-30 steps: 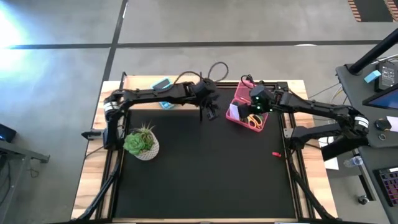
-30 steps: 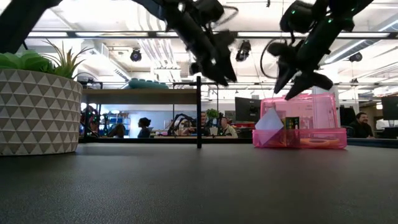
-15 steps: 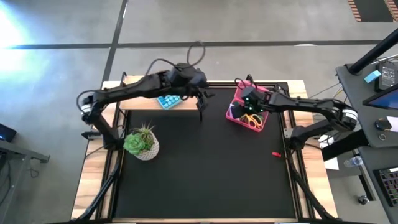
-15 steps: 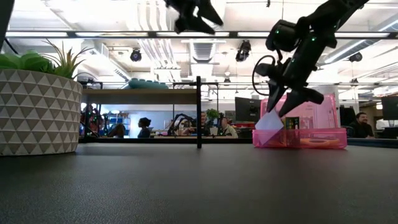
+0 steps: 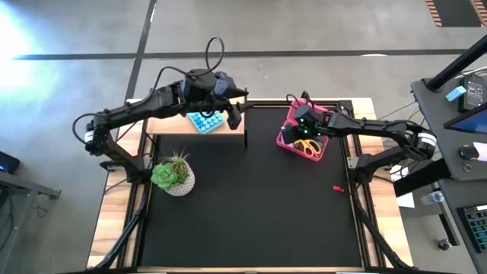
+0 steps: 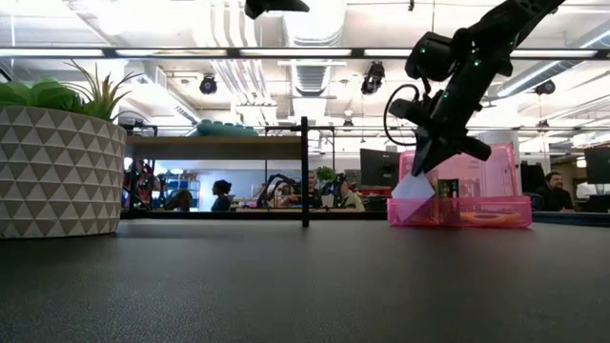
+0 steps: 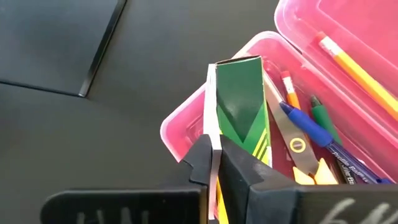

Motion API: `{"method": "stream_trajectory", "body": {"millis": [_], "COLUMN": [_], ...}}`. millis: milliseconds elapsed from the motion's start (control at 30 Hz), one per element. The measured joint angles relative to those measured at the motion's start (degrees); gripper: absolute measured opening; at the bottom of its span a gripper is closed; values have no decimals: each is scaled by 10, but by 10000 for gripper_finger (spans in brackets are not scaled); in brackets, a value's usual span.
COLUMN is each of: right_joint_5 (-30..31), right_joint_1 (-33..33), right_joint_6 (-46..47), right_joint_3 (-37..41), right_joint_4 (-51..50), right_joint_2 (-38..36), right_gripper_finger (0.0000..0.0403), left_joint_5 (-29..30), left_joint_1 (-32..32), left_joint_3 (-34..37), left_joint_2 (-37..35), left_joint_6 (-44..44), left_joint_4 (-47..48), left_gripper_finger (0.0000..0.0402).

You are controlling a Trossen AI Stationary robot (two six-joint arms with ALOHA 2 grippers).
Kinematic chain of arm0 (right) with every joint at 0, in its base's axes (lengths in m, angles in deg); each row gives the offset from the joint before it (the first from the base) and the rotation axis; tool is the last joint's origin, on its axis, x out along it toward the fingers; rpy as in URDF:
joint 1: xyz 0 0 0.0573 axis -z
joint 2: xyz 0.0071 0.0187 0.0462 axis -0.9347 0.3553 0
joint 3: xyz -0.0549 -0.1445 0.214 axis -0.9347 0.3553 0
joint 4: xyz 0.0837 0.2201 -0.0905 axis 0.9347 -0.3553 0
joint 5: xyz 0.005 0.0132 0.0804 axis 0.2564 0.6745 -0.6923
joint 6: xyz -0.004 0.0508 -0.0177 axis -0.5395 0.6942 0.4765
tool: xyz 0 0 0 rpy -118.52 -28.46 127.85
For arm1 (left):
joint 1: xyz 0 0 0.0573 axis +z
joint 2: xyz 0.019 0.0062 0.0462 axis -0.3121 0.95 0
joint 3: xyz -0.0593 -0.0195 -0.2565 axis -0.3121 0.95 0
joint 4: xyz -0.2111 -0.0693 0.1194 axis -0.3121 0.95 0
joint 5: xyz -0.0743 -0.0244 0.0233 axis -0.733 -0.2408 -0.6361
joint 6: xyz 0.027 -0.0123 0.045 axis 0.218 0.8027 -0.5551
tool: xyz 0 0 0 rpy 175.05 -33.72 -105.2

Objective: Pack school essentials
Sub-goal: Put the purple sticky notes into the pink supply box

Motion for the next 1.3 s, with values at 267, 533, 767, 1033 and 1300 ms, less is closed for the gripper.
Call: {"method": "stream_trajectory", "body": {"millis": [267, 533, 767, 1033, 1300], "right_joint_5": [0, 6, 94, 131, 145], "right_joint_1": [2, 3, 5, 4, 4], "right_joint_6": [6, -2, -34, -45, -89], "right_joint_3": [0, -39, -120, -169, -122], "right_joint_4": [2, -34, -248, -395, -403], "right_joint_2": [-14, -72, -97, -96, -48], "right_gripper_finger": [9, 9, 9, 9, 9], "left_joint_5": [1, 1, 1, 1, 1], "left_joint_1": [0, 0, 0, 0, 0], "left_joint_3": [0, 0, 0, 0, 0], "left_joint_2": [-3, -3, -4, -3, -3], "left_joint_6": [1, 1, 1, 0, 0], "left_joint_4": [1, 1, 1, 0, 0], "left_gripper_finger": [205, 205, 205, 205, 205]}}
